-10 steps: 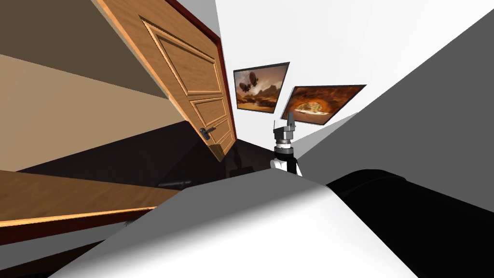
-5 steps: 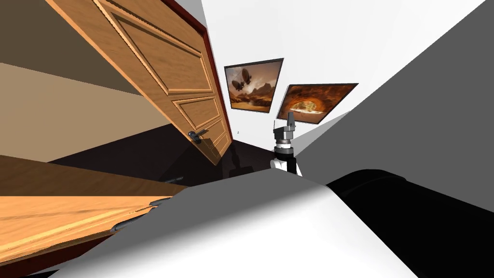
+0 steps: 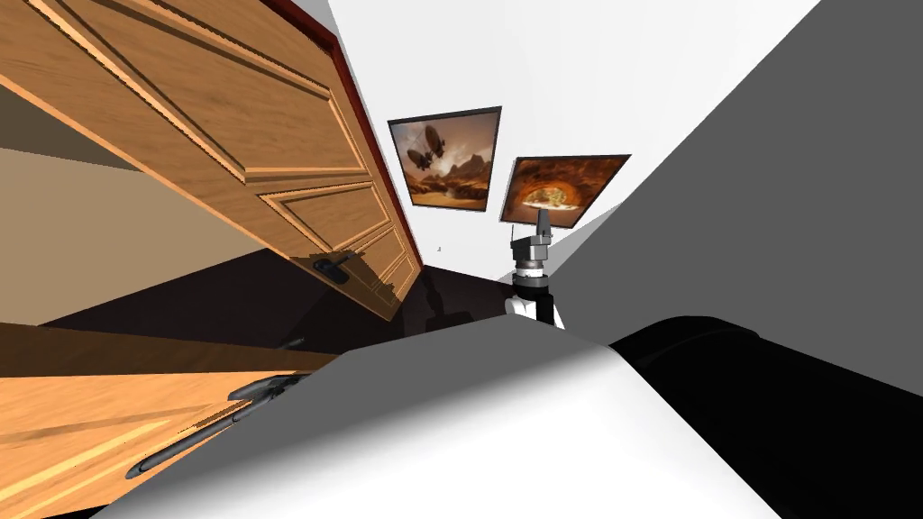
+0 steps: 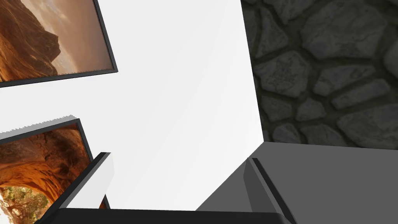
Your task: Pull the door open
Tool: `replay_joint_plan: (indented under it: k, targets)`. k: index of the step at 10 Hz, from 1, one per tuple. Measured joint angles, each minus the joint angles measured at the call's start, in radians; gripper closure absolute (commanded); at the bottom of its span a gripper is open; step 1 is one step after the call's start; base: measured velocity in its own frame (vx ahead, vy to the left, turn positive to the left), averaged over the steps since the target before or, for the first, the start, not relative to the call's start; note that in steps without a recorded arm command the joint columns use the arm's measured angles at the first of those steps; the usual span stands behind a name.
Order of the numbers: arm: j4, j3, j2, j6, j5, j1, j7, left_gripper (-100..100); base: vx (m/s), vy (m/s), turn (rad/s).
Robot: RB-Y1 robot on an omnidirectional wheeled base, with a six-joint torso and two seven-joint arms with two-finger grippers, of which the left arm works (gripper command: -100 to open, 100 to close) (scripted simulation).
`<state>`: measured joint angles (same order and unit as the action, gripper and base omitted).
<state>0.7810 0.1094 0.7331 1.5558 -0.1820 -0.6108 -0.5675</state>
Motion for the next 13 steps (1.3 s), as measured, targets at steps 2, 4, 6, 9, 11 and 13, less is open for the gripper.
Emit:
replay_joint_plan:
  k: [2,4,6,9,11,13]
  targets:
    - [0.002,-0.022,-0.005,-0.022,-0.028,-0.024,-0.006,-100,-0.044,0.012,0.219]
    - [-0.065,-0.045,-0.006,-0.019,-0.06,-0.024,-0.029,-100,-0.058,0.018,0.249]
    - [-0.092,-0.073,-0.019,-0.031,-0.096,-0.052,-0.04,-100,-0.052,-0.002,0.175]
    - [-0.089,-0.107,-0.019,-0.068,-0.139,-0.086,-0.055,-100,-0.018,-0.006,0.125]
    - [-0.093,-0.111,-0.018,-0.079,-0.142,-0.08,-0.057,-100,0.179,0.002,-0.083]
    - [-0.097,-0.118,-0.015,-0.099,-0.147,-0.066,-0.062,-100,0.236,0.019,-0.093]
